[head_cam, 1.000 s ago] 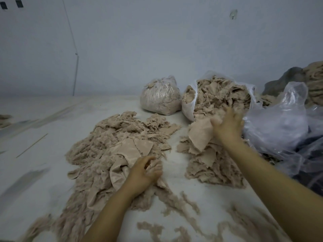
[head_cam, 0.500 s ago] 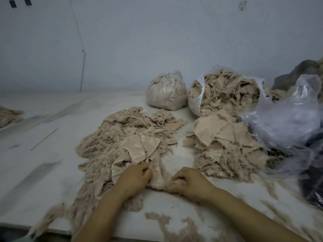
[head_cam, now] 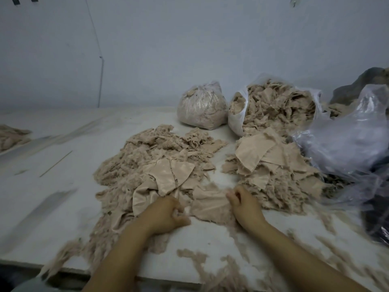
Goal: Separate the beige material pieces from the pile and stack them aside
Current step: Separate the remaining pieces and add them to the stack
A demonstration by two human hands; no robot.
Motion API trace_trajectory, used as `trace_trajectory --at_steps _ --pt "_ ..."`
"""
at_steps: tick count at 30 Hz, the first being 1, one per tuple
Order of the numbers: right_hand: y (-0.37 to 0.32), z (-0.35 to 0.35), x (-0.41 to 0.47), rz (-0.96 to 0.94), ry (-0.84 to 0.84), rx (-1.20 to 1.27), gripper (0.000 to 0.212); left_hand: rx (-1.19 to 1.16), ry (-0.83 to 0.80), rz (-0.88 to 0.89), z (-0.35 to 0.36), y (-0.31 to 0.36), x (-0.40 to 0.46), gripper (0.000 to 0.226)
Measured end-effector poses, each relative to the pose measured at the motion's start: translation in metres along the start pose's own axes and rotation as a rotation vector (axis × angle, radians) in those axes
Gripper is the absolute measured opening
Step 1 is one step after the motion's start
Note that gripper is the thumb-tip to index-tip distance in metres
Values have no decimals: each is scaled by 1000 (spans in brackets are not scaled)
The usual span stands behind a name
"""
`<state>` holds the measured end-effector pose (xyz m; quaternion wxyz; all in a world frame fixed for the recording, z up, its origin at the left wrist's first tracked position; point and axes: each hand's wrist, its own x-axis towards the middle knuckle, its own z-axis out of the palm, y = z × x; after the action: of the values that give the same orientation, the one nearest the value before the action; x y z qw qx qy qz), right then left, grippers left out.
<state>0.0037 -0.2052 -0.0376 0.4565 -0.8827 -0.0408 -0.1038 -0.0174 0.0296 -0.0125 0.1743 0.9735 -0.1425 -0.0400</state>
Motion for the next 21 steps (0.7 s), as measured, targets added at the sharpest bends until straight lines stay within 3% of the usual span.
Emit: trace_trajectory --at_steps 3,5,7,10,13,15,17,19,21 --pt "-9 6 -9 -95 -92 161 18 -217 268 149 -3 28 15 18" --pt "-14 7 -13 -148 -120 218 16 -282 210 177 1 43 26 26" --pt "-17 4 -14 -174 -52 232 21 -247 157 131 14 44 34 17" --pt "-12 -13 -10 -99 146 317 22 -416 333 -126 24 24 36 25" --pt "-9 -21 -4 -1 139 405 15 -444 474 -124 21 19 36 21" --pt "-15 -17 -4 2 84 529 15 -544 462 -22 17 36 37 15" --pt "-26 -12 -6 -38 30 612 14 -783 326 28 14 59 38 20" --pt "-30 -8 -7 -92 46 563 12 -924 199 38 15 75 38 12" --pt "-29 -9 -7 -98 106 486 12 -1018 163 39 16 80 38 19"
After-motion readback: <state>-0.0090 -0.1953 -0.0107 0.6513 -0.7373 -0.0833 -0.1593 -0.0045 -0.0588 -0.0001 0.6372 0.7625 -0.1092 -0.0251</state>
